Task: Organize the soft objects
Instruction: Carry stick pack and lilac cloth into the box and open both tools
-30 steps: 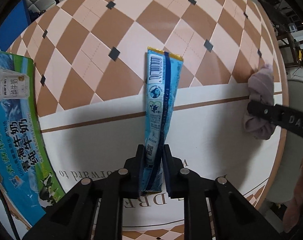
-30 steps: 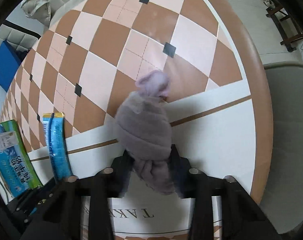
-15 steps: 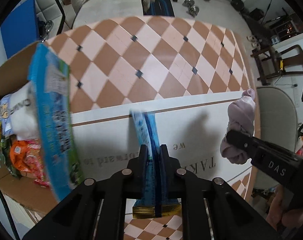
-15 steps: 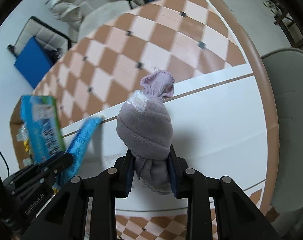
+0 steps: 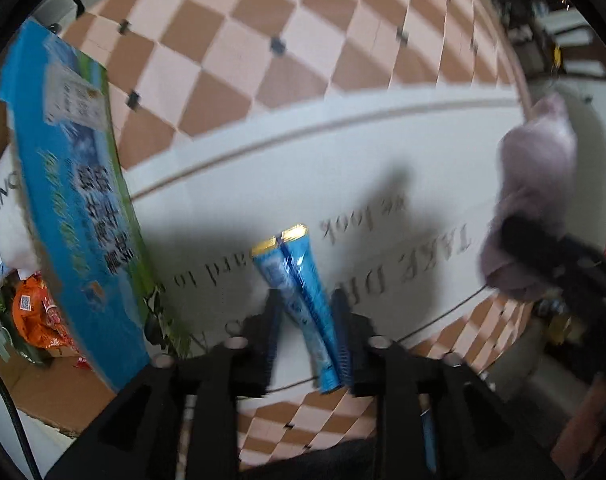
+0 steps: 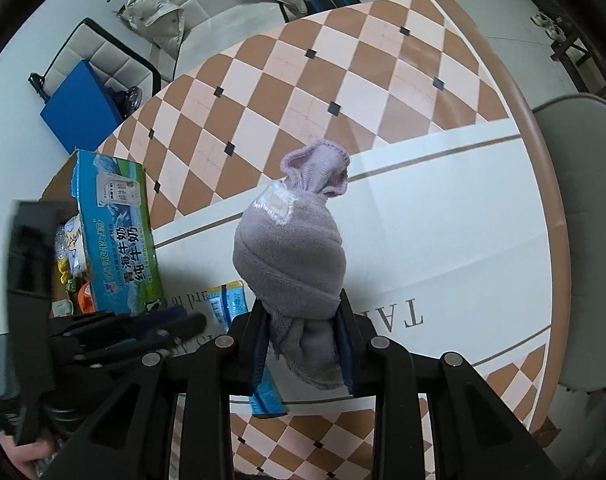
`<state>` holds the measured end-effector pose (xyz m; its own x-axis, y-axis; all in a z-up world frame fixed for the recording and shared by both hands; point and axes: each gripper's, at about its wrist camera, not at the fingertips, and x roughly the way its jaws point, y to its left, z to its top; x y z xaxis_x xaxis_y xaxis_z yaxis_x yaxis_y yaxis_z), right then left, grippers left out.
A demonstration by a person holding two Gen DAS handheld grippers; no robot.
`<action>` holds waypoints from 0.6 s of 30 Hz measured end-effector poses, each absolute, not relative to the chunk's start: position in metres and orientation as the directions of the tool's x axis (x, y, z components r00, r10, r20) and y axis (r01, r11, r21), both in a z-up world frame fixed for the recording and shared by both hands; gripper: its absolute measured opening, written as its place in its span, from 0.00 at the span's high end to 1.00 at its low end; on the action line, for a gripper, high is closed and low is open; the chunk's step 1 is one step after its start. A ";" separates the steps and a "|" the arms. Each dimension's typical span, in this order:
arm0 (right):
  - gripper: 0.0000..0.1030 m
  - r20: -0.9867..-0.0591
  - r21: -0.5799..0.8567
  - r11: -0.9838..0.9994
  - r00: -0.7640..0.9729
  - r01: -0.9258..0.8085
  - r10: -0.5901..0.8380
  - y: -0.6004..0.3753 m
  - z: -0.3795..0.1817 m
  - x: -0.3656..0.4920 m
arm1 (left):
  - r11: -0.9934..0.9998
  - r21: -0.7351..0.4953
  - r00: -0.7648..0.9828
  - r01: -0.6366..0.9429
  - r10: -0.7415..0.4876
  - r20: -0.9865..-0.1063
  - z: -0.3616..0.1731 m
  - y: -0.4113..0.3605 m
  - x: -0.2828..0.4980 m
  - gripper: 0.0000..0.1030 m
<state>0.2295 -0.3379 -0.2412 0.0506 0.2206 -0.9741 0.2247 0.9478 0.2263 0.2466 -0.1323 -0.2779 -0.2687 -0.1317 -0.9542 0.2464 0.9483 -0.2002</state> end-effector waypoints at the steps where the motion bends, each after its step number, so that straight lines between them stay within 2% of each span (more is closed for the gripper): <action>1: 0.69 -0.973 0.230 0.945 0.056 0.233 0.223 -0.341 -0.241 0.226 | 0.951 -0.202 -0.284 0.232 -0.132 -0.950 -0.283 -0.133 0.242 0.66; 5: 0.69 -0.973 0.229 0.938 0.066 0.260 0.219 -0.347 -0.245 0.218 | 0.964 -0.221 -0.349 0.150 -0.157 -0.924 -0.310 -0.137 0.227 0.51; 8: 0.69 -0.973 0.230 0.931 0.061 0.284 0.222 -0.356 -0.249 0.209 | 0.967 -0.218 -0.392 0.133 -0.151 -0.907 -0.335 -0.144 0.216 0.51; 11: 0.69 -0.975 0.223 0.930 0.054 0.292 0.217 -0.362 -0.252 0.200 | 0.971 -0.163 -0.409 0.173 -0.080 -0.909 -0.356 -0.154 0.204 0.52; 13: 0.69 -0.977 0.214 0.933 0.049 0.290 0.209 -0.364 -0.254 0.196 | 0.969 -0.125 -0.358 0.214 -0.042 -0.933 -0.352 -0.159 0.198 0.55; 14: 0.69 -0.977 0.211 0.933 0.047 0.291 0.206 -0.364 -0.255 0.195 | 0.967 -0.117 -0.339 0.229 -0.033 -0.940 -0.351 -0.161 0.197 0.66; 17: 0.69 -0.977 0.211 0.934 0.044 0.290 0.207 -0.365 -0.255 0.192 | 0.963 -0.097 -0.301 0.251 -0.017 -0.953 -0.345 -0.164 0.192 0.85; 18: 0.69 -0.978 0.209 0.935 0.045 0.287 0.205 -0.364 -0.255 0.192 | 0.964 -0.096 -0.291 0.249 -0.020 -0.957 -0.341 -0.162 0.192 0.86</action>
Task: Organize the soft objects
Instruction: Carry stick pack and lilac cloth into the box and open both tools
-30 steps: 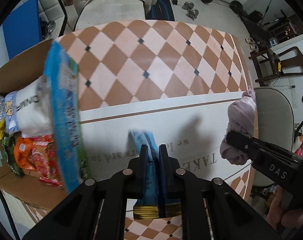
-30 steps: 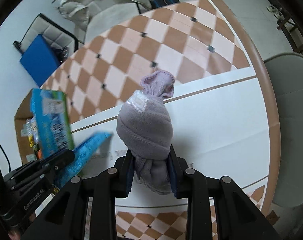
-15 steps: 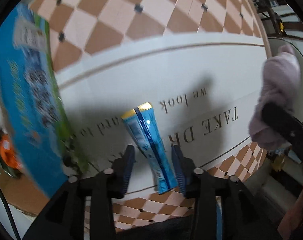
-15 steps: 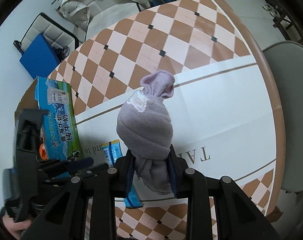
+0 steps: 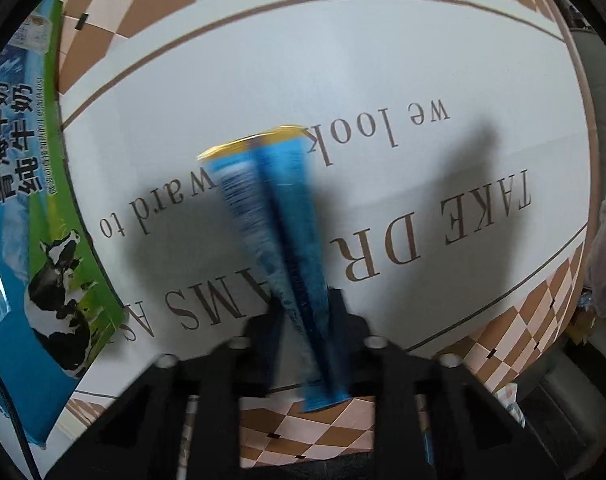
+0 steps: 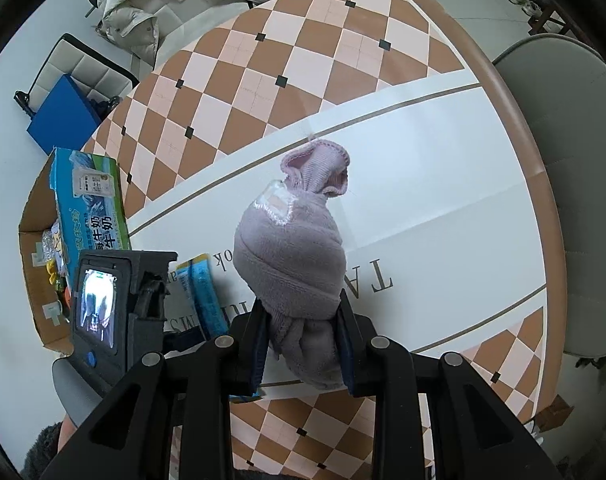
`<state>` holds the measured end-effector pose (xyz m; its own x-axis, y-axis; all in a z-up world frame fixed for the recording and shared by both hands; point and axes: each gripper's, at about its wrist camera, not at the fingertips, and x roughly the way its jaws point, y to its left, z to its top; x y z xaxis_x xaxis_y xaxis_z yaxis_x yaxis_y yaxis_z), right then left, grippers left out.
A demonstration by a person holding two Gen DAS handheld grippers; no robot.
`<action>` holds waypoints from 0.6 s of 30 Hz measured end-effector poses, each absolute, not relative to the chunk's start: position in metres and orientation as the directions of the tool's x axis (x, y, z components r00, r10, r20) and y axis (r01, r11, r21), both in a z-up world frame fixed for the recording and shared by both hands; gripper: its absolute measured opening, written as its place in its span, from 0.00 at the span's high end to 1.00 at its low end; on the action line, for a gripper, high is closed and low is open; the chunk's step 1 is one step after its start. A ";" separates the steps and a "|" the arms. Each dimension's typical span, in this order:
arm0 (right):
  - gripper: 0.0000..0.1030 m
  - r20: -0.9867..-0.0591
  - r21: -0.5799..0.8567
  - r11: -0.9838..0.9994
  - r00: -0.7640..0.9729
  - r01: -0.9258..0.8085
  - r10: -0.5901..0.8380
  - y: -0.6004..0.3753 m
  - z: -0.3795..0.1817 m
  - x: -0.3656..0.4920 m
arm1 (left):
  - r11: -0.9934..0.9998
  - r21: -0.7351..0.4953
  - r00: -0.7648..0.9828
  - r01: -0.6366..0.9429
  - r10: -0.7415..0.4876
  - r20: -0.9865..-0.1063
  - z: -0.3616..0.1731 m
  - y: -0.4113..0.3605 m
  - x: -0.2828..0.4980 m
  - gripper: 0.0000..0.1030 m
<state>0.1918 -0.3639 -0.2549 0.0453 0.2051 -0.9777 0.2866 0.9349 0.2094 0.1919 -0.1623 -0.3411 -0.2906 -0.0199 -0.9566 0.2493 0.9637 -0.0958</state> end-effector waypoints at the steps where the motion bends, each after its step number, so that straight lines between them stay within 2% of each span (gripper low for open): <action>1: 0.69 -0.977 0.211 0.936 0.046 0.283 0.206 -0.362 -0.254 0.192 | 0.965 -0.093 -0.278 0.246 -0.022 -0.960 -0.337 -0.160 0.192 0.87; 5: 0.69 -0.973 0.230 0.939 0.064 0.257 0.221 -0.352 -0.241 0.192 | 0.963 -0.117 -0.191 0.242 -0.071 -0.979 -0.298 -0.147 0.189 0.88; 14: 0.69 -0.937 0.341 0.927 0.131 0.155 0.323 -0.285 -0.195 0.193 | 0.968 -0.167 0.066 0.186 -0.182 -0.981 -0.150 -0.048 0.205 0.88; 18: 0.70 -0.918 0.388 0.917 0.128 0.097 0.375 -0.232 -0.188 0.197 | 0.975 -0.178 0.117 0.133 -0.194 -0.974 -0.119 -0.004 0.232 0.88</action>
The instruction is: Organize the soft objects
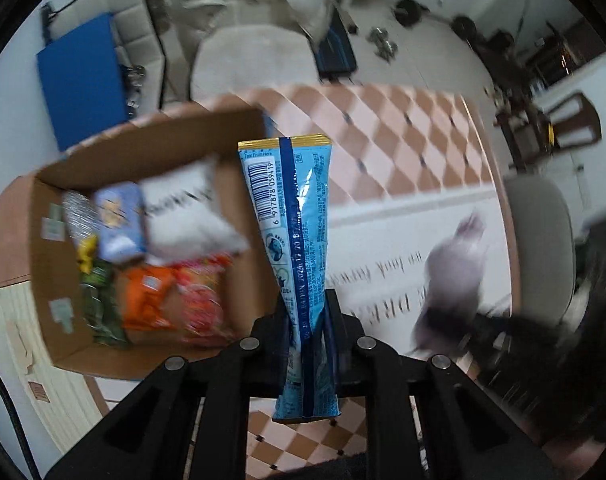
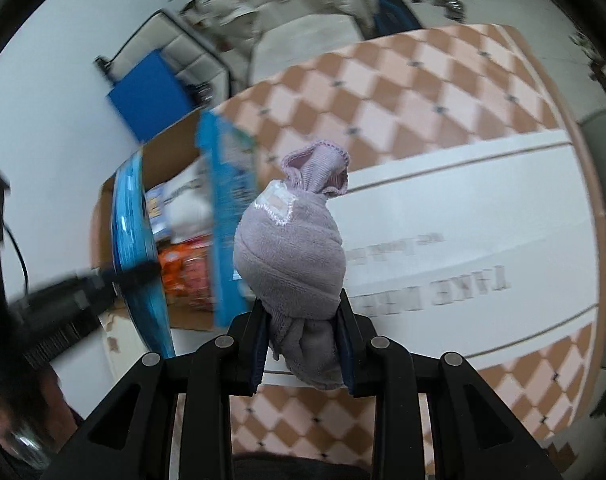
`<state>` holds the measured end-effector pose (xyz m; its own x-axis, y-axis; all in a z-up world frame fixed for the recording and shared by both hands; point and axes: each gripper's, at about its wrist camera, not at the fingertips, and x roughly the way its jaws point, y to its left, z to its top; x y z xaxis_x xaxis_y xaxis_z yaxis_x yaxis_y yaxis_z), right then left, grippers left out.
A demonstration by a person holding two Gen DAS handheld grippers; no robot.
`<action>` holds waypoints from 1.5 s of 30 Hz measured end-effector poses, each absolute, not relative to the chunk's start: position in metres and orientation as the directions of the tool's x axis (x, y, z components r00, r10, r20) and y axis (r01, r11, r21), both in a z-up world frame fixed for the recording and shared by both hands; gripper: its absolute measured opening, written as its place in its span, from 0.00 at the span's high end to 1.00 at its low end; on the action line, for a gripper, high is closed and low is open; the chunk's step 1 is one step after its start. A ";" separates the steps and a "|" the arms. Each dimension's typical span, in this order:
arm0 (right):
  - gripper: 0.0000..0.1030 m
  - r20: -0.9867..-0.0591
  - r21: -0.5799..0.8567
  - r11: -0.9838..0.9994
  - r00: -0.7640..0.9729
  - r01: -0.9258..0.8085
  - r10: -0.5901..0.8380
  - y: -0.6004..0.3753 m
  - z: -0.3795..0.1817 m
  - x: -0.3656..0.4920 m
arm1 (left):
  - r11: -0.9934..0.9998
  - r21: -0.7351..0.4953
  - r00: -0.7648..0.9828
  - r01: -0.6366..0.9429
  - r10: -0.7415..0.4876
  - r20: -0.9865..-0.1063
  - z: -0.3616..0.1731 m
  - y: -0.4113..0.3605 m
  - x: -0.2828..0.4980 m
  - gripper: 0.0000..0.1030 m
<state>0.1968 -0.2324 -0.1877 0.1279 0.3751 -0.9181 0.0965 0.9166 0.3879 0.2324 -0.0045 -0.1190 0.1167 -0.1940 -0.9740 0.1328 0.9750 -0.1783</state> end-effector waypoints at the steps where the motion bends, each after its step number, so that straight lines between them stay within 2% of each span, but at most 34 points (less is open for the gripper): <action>1: 0.70 -0.915 0.397 0.914 0.122 0.085 0.385 -0.220 -0.188 0.198 | 0.974 -0.187 0.113 0.130 -0.201 -0.973 -0.119 -0.001 0.237 0.88; 6: 0.69 -0.906 0.419 0.907 0.086 0.044 0.415 -0.158 -0.196 0.206 | 0.982 -0.174 0.104 0.077 -0.181 -0.978 -0.139 0.026 0.285 0.88; 13: 0.69 -0.902 0.431 0.898 0.048 0.087 0.429 -0.113 -0.224 0.224 | 0.968 -0.248 -0.060 0.045 -0.245 -0.968 -0.199 0.033 0.338 0.88; 19: 0.69 -0.910 0.413 0.903 0.030 0.119 0.413 -0.095 -0.240 0.236 | 0.965 -0.255 -0.134 0.063 -0.245 -0.960 -0.228 0.030 0.359 0.85; 22: 0.61 -0.927 0.373 0.919 0.001 0.126 0.376 -0.092 -0.248 0.240 | 0.964 -0.255 -0.183 0.076 -0.238 -0.954 -0.238 0.029 0.364 0.81; 23: 0.53 -0.933 0.356 0.925 -0.004 0.132 0.360 -0.092 -0.248 0.241 | 0.963 -0.257 -0.186 0.078 -0.239 -0.953 -0.239 0.030 0.366 0.78; 25: 0.44 -0.940 0.337 0.932 0.001 0.135 0.340 -0.090 -0.246 0.240 | 0.966 -0.239 -0.172 0.103 -0.219 -0.960 -0.236 0.031 0.366 0.72; 26: 0.44 -0.941 0.335 0.932 0.004 0.136 0.338 -0.090 -0.244 0.241 | 0.965 -0.238 -0.166 0.110 -0.218 -0.962 -0.236 0.031 0.367 0.69; 33: 0.44 -0.951 0.309 0.940 0.019 0.142 0.310 -0.086 -0.232 0.242 | 0.970 -0.189 -0.105 0.151 -0.175 -0.979 -0.218 0.041 0.358 0.66; 37: 0.43 -0.957 0.289 0.947 0.036 0.143 0.287 -0.089 -0.222 0.239 | 0.974 -0.149 -0.017 0.168 -0.148 -0.989 -0.196 0.053 0.343 0.57; 41: 0.36 -0.968 0.247 0.960 0.067 0.130 0.240 -0.088 -0.211 0.233 | 0.982 -0.121 0.097 0.147 -0.136 -0.986 -0.170 0.074 0.316 0.42; 45: 0.36 -0.973 0.222 0.968 0.093 0.117 0.212 -0.085 -0.200 0.227 | 0.991 -0.077 0.189 0.107 -0.096 -0.977 -0.153 0.098 0.277 0.41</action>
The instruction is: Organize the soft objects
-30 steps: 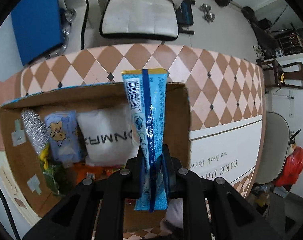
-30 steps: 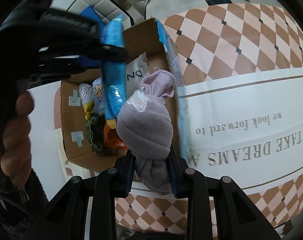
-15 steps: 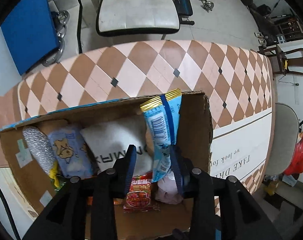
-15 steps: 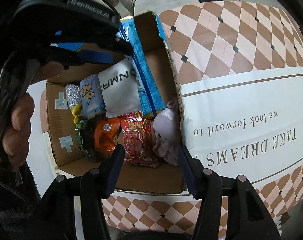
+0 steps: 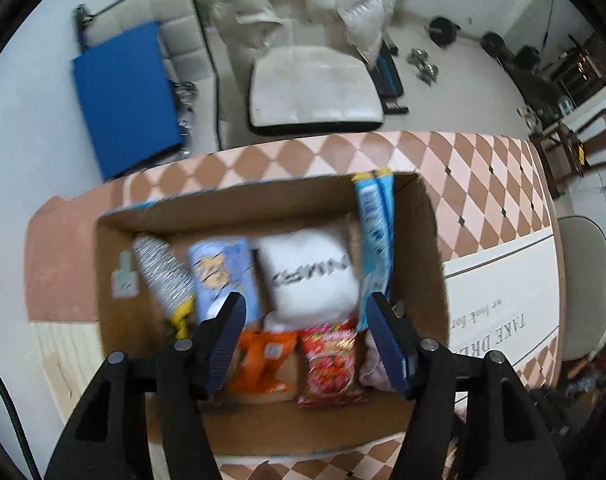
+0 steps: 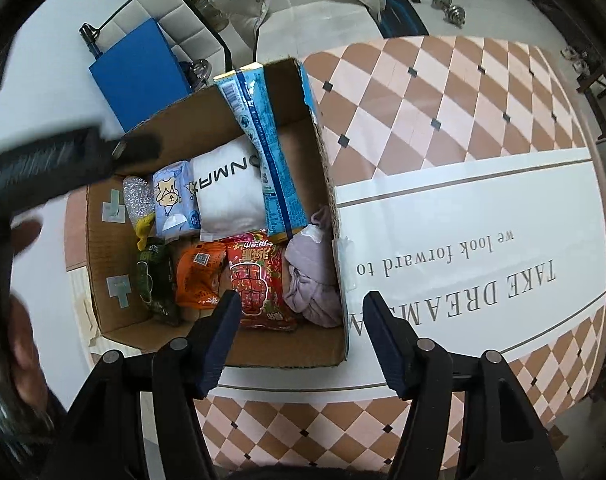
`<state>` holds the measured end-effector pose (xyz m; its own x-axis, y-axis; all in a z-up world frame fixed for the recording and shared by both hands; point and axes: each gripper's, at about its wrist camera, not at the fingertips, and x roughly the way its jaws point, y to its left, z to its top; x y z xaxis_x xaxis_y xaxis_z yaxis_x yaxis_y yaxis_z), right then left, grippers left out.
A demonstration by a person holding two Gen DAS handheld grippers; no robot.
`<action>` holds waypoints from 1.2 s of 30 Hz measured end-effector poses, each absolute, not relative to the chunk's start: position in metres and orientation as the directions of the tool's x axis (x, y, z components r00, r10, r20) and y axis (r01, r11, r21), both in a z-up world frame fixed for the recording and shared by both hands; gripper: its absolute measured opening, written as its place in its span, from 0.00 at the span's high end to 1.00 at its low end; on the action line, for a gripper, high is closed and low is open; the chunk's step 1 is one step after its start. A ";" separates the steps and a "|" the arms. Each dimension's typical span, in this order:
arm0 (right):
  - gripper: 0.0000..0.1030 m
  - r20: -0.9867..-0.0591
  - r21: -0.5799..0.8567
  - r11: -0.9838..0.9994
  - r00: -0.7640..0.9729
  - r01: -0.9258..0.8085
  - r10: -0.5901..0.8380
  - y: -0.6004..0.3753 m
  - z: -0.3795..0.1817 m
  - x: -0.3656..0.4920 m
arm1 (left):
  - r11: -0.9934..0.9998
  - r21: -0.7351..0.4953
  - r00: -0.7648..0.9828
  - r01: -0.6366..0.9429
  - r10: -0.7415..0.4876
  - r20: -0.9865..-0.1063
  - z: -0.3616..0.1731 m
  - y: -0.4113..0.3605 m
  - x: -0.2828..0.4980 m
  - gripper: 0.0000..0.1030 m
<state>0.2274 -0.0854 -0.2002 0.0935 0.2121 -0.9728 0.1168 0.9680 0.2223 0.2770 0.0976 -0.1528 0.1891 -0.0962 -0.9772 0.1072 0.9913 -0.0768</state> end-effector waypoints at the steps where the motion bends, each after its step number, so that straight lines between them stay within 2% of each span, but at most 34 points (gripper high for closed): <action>1: 0.36 -0.973 0.218 0.970 0.099 0.112 0.207 -0.084 -0.198 0.226 | 0.993 -0.072 0.202 0.095 -0.090 -0.975 -0.150 0.103 0.269 0.41; 3: 0.36 -0.975 0.204 0.974 0.112 0.097 0.193 -0.081 -0.192 0.223 | 0.996 -0.061 0.226 0.067 -0.075 -0.971 -0.145 0.114 0.255 0.37; 4: 0.36 -0.976 0.198 0.976 0.116 0.092 0.187 -0.079 -0.190 0.222 | 0.997 -0.049 0.240 0.060 -0.062 -0.969 -0.142 0.119 0.248 0.30; 5: 0.33 -0.976 0.190 0.978 0.122 0.084 0.180 -0.077 -0.187 0.220 | 0.998 -0.037 0.255 0.052 -0.049 -0.966 -0.139 0.121 0.242 0.24; 6: 0.29 -0.976 0.183 0.980 0.131 0.074 0.172 -0.074 -0.183 0.218 | 0.999 -0.015 0.282 0.042 -0.027 -0.959 -0.134 0.126 0.234 0.21; 8: 0.15 -0.978 0.158 0.985 0.150 0.062 0.147 -0.070 -0.177 0.214 | 0.999 0.013 0.308 0.031 0.003 -0.951 -0.129 0.131 0.223 0.16; 12: 0.10 -0.979 0.123 0.992 0.171 0.043 0.114 -0.062 -0.168 0.207 | 0.999 0.042 0.356 -0.013 0.044 -0.934 -0.118 0.145 0.200 0.10; 14: 0.00 -0.978 0.110 0.993 0.184 0.034 0.102 -0.060 -0.164 0.204 | 0.999 0.039 0.366 -0.035 0.049 -0.929 -0.114 0.152 0.190 0.02; 23: 0.00 -0.966 0.098 0.995 0.243 0.017 0.091 -0.054 -0.136 0.186 | 0.998 -0.004 0.395 -0.067 0.023 -0.918 -0.092 0.164 0.160 0.02; 36: 0.00 -0.891 0.081 0.994 0.443 -0.067 0.102 -0.053 -0.013 0.109 | 0.998 -0.035 0.504 -0.060 0.000 -0.864 0.001 0.150 0.094 0.02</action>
<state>0.1090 -0.0533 -0.0133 0.4426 0.1022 -0.8909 -0.0670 0.9945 0.0808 0.0937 0.1497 0.0010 0.5043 -0.0001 -0.8635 -0.0604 0.9976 -0.0353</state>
